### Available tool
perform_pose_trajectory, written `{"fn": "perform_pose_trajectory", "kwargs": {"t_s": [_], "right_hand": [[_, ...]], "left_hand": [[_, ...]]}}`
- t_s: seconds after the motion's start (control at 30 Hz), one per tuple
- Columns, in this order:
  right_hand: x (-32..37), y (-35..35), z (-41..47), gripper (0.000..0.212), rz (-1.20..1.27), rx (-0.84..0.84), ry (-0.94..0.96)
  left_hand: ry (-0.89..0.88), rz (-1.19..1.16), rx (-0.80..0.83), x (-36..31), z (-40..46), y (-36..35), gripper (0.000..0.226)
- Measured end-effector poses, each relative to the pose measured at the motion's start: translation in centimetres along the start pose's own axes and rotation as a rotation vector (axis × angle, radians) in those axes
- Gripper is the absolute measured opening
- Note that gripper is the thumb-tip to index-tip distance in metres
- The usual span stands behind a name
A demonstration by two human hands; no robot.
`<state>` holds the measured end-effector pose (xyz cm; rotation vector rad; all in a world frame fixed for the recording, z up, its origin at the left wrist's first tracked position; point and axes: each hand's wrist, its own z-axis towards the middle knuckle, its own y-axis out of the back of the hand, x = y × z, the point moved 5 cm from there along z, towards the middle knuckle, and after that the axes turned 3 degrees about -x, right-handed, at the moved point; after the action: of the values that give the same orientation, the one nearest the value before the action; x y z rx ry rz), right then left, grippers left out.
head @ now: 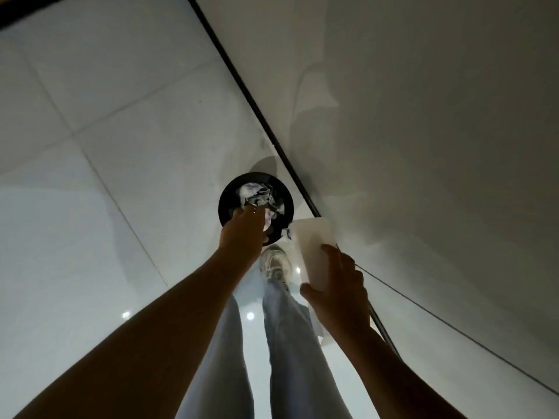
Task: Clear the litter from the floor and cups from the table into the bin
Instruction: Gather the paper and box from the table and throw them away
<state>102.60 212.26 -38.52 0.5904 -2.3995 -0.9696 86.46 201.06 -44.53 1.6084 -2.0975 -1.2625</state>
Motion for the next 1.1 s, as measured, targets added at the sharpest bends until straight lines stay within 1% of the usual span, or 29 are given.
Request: {"fn": "perform_pose_trajectory", "kwargs": {"t_s": [0.07,0.17,0.4,0.53,0.8,0.93,1.1], "right_hand": [[0.3,-0.5,1.7,0.084,-0.043,0.046,0.032],[1.3,-1.2,4.0,0.087,-0.102,0.117,0.075],[4.1,-5.3,9.8,0.081,-0.297,0.225,0.150],[5.7,-8.2,13.4,0.072,-0.351,0.239,0.171],[8.2,-15.1,19.9,0.073,-0.456,0.273,0.224],[8.6,-17.0,20.0,0.074,-0.502,0.343,0.217],[9.9,-15.3,15.9,0.064,-0.529,0.349,0.288]], "left_hand": [[0.035,0.050,-0.053,0.9,0.1,-0.3,0.052],[0.060,0.035,-0.111,2.1,-1.0,-0.5,0.045],[0.189,-0.073,-0.130,5.0,-2.6,-2.2,0.044],[0.217,-0.116,-0.125,6.2,-2.2,-2.9,0.045],[0.306,-0.251,-0.161,9.3,-0.6,-5.6,0.044],[0.342,-0.294,-0.131,10.7,-1.8,-7.1,0.045],[0.412,-0.334,-0.100,11.6,-6.2,-7.2,0.046]]}}
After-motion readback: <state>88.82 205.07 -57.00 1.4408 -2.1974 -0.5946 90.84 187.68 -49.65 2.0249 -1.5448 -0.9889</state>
